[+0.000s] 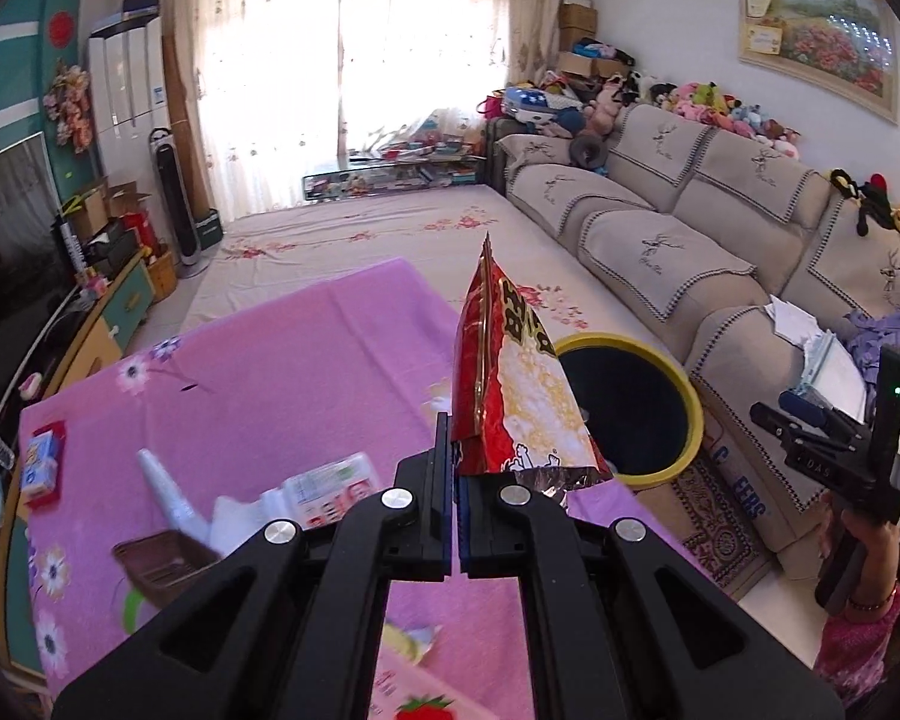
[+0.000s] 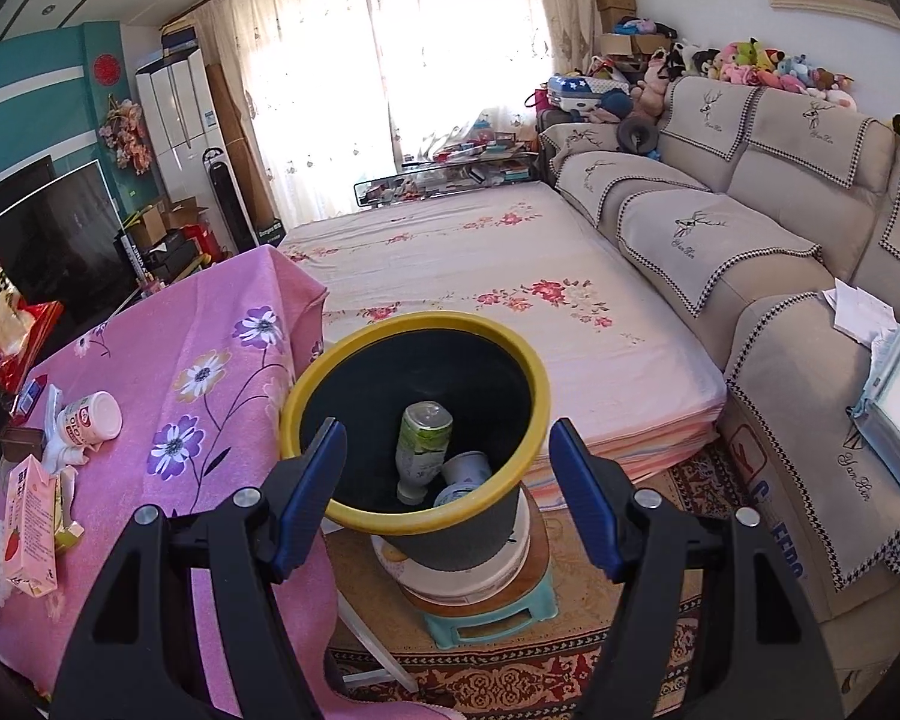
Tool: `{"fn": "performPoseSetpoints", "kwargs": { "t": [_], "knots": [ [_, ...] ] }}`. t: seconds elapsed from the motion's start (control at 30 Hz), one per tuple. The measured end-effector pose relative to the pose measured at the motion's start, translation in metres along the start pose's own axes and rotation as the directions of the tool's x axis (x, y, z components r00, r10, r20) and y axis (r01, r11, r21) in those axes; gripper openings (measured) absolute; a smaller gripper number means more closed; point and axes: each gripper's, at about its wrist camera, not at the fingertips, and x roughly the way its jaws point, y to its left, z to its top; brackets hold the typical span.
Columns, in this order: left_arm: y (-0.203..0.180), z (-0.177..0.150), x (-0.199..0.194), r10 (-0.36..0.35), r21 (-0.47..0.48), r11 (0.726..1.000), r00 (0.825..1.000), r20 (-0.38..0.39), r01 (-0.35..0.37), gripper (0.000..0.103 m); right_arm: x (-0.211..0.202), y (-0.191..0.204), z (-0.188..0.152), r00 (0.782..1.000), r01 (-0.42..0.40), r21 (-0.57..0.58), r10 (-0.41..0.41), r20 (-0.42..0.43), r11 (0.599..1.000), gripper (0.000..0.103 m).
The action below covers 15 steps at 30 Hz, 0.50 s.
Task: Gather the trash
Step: 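Grasp the red snack bag with the left tool and lift it, then carry the snack bag over the bin and open the left tool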
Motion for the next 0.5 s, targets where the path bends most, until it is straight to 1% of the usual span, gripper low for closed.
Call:
{"fn": "performPoseSetpoints", "kwargs": {
  "t": [0.07, 0.17, 0.27, 0.43, 0.47, 0.5],
  "knots": [
    [-0.021, 0.016, 0.018, -0.039, 0.028, 0.999, 0.999, -0.003, 0.039, 0.002, -0.001, -0.010, -0.001, 1.000, 0.008, 0.017, -0.008, 0.003, 1.000, 0.066],
    [-0.053, 0.037, 0.046, -0.069, 0.066, 0.995, 0.997, -0.018, 0.070, 0.002, 0.001, -0.022, -0.002, 1.000, 0.012, 0.043, -0.012, 0.001, 0.999, 0.067],
    [-0.082, 0.052, 0.078, -0.093, 0.082, 0.992, 0.995, -0.046, 0.096, 0.002, 0.004, -0.031, -0.006, 1.000, 0.020, 0.061, -0.019, -0.007, 0.998, 0.067],
    [-0.116, 0.068, 0.135, -0.124, 0.085, 0.987, 0.983, -0.136, 0.137, 0.002, 0.004, -0.045, -0.011, 0.999, 0.035, 0.082, -0.034, -0.013, 0.996, 0.067],
    [-0.121, 0.069, 0.146, -0.120, 0.089, 0.987, 0.980, -0.161, 0.135, 0.003, 0.004, -0.047, -0.012, 0.999, 0.041, 0.083, -0.040, -0.013, 0.996, 0.067],
    [-0.127, 0.069, 0.158, -0.112, 0.089, 0.987, 0.976, -0.188, 0.130, 0.010, 0.004, -0.049, -0.012, 0.999, 0.044, 0.085, -0.043, -0.013, 0.995, 0.067]
  ]
}}
